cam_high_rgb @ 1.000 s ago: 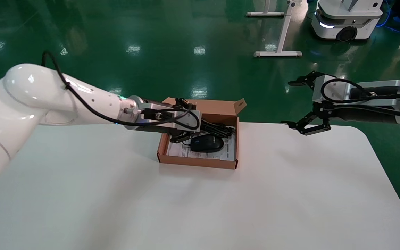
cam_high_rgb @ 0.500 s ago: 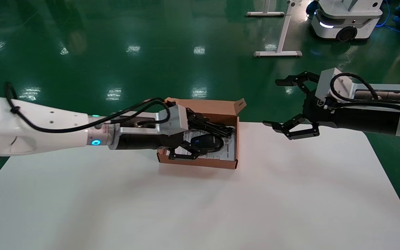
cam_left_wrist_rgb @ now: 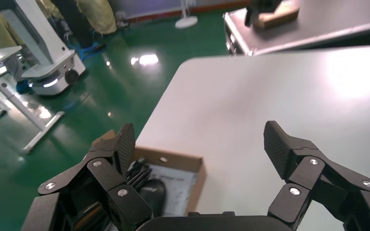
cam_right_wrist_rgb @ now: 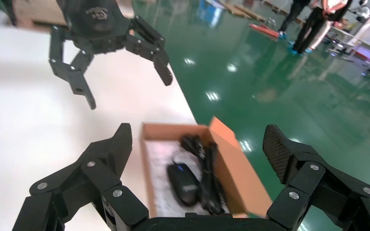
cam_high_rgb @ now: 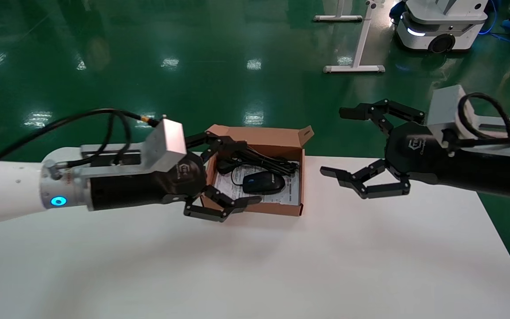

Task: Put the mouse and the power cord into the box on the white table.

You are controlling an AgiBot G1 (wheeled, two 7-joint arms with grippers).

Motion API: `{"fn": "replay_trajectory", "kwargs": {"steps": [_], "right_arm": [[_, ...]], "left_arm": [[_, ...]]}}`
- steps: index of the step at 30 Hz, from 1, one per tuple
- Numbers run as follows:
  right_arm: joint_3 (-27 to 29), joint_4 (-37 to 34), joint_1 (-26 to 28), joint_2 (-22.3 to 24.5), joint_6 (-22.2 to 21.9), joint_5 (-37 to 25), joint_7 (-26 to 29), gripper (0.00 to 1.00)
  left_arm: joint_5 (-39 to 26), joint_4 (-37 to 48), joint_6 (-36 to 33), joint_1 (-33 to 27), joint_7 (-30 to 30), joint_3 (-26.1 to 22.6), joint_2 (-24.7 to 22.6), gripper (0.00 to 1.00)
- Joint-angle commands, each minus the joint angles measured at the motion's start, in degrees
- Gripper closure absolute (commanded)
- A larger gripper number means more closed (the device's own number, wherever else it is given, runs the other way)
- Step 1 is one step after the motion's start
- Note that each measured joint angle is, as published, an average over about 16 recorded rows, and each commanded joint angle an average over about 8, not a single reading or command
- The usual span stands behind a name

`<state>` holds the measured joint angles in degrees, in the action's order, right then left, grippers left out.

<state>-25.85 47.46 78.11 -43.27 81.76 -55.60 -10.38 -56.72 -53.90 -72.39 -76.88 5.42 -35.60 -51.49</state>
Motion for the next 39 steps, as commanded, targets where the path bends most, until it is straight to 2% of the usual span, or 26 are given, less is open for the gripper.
{"fn": "replay_trajectory", "kwargs": {"steps": [1,17,22,28,39], "right_arm": [[0.9,2.4,-1.5,0.8,0.4,1.3,2.0,0.0],[8.2,21.8,-13.8,6.9,3.3,11.5,17.6,0.0],[9.8,26.3,-16.6,8.2,3.9,13.7,21.1,0.0],[10.3,28.6,-17.8,8.6,4.1,14.6,22.2,0.0],[10.1,27.2,-17.1,8.4,4.0,14.2,21.6,0.0]], "left_arm": [[1.3,-1.7,-1.2,1.3,-1.4,1.7,1.4,0.0],[11.8,-15.6,-10.5,12.1,-12.8,15.5,13.0,0.0],[14.5,-19.2,-13.0,14.9,-15.7,19.1,16.1,0.0],[16.2,-21.3,-14.4,16.6,-16.9,21.2,17.8,0.0],[15.5,-20.3,-13.8,15.9,-16.4,20.3,17.0,0.0]]}}
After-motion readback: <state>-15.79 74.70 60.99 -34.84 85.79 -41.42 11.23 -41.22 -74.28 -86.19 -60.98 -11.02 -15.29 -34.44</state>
